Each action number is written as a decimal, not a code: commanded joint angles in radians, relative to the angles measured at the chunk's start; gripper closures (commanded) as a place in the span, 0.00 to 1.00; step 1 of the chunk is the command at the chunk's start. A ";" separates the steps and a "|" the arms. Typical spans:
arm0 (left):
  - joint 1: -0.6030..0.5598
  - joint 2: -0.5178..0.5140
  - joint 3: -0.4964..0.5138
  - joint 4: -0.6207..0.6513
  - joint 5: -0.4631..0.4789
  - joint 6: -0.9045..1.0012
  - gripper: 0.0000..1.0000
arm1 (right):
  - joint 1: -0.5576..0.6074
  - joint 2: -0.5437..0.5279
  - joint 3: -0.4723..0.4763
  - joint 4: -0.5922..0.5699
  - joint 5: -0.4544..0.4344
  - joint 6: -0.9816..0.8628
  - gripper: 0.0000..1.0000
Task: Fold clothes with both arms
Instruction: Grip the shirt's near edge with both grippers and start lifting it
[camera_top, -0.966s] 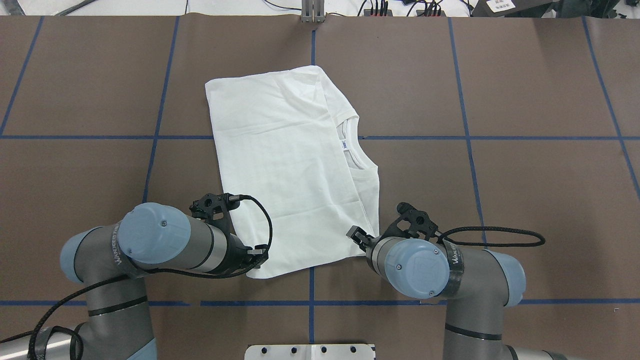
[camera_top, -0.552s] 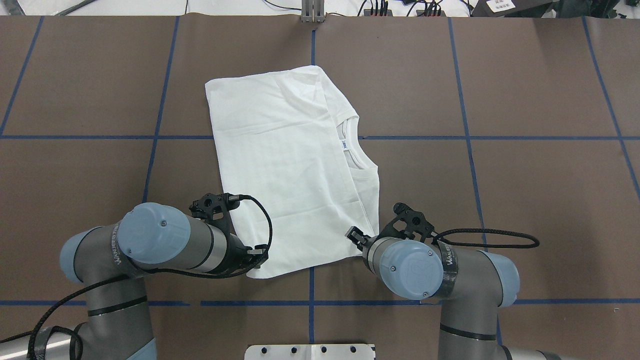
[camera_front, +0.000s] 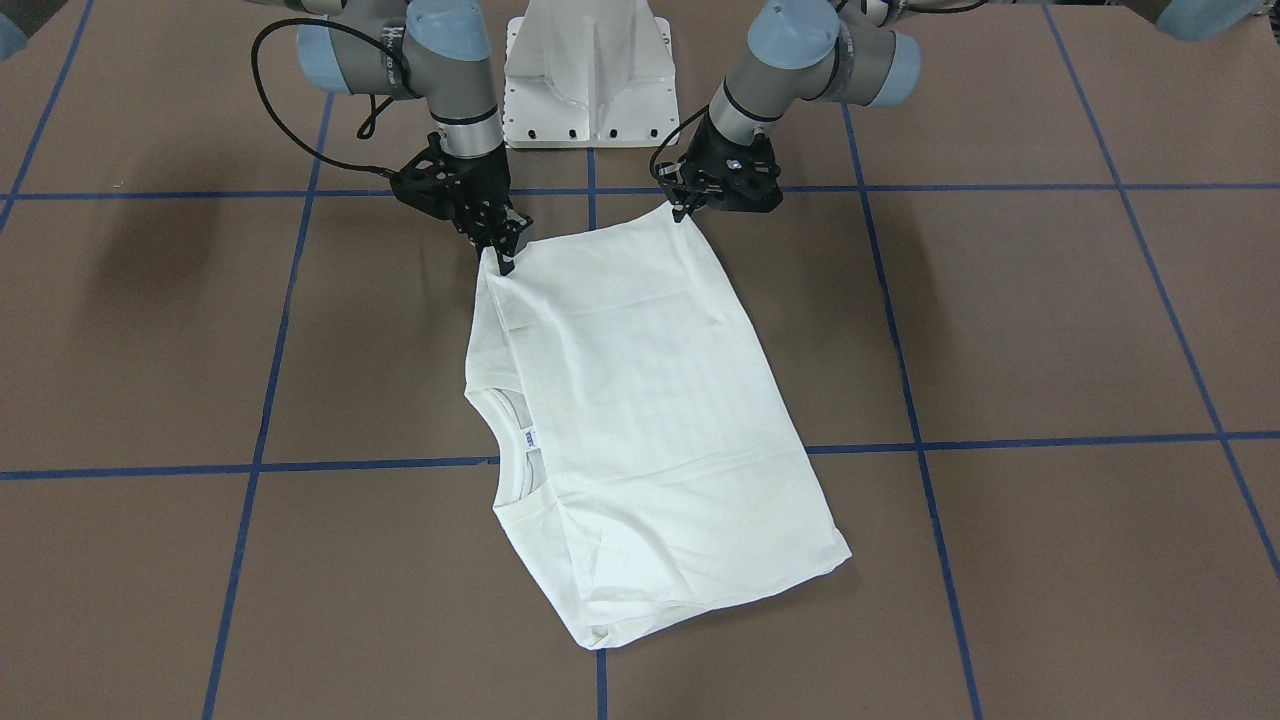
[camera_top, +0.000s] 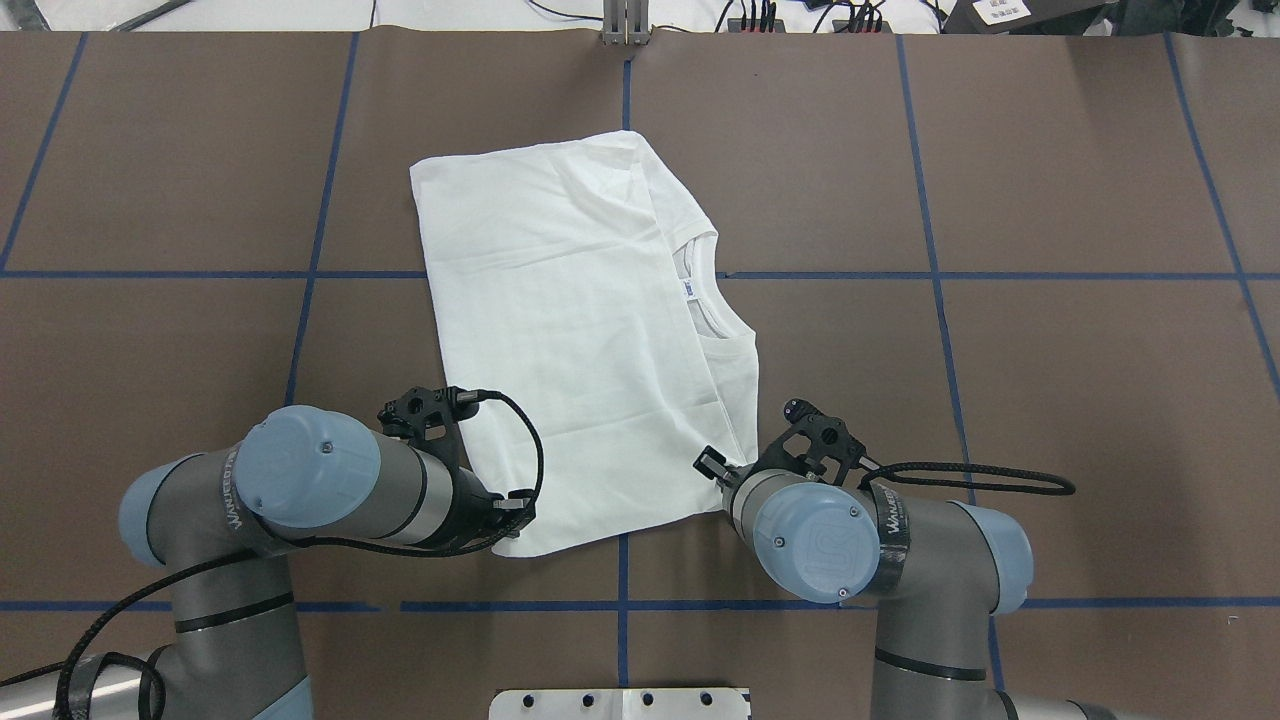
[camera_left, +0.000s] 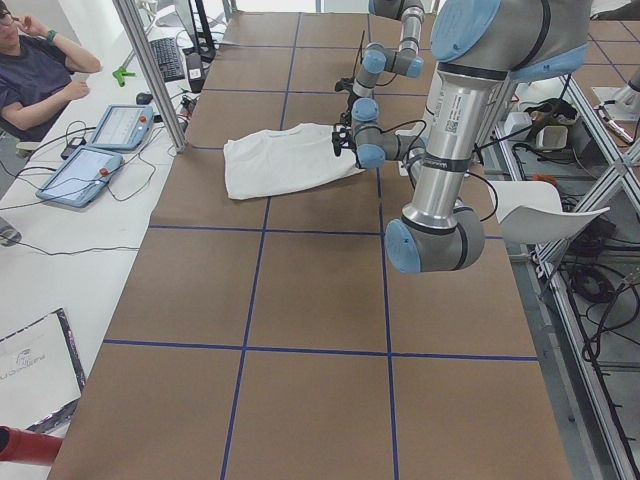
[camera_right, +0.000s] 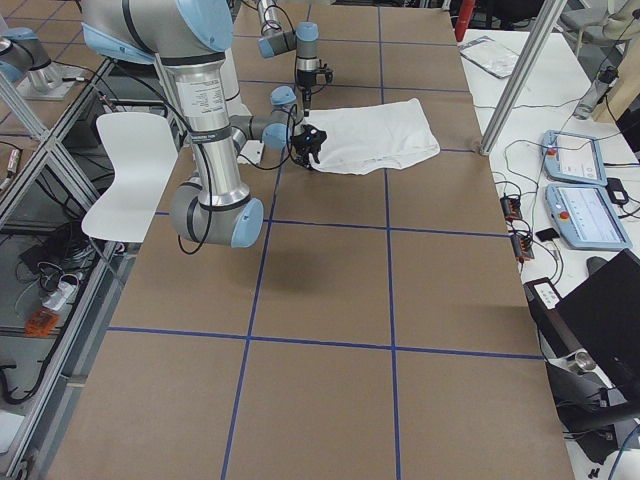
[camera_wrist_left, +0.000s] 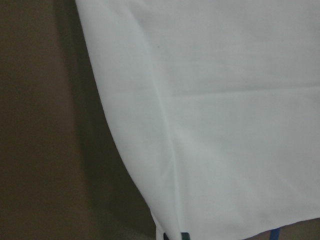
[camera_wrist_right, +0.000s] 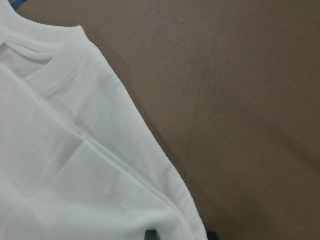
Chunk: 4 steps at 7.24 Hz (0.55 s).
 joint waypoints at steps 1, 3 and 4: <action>0.000 -0.002 -0.002 0.000 0.000 0.001 1.00 | 0.000 0.005 -0.003 -0.001 -0.019 0.000 1.00; -0.003 0.000 -0.015 0.001 -0.001 0.002 1.00 | 0.006 0.006 0.015 -0.026 -0.018 -0.003 1.00; -0.006 0.006 -0.041 0.007 -0.006 0.011 1.00 | 0.006 0.009 0.054 -0.065 -0.015 -0.003 1.00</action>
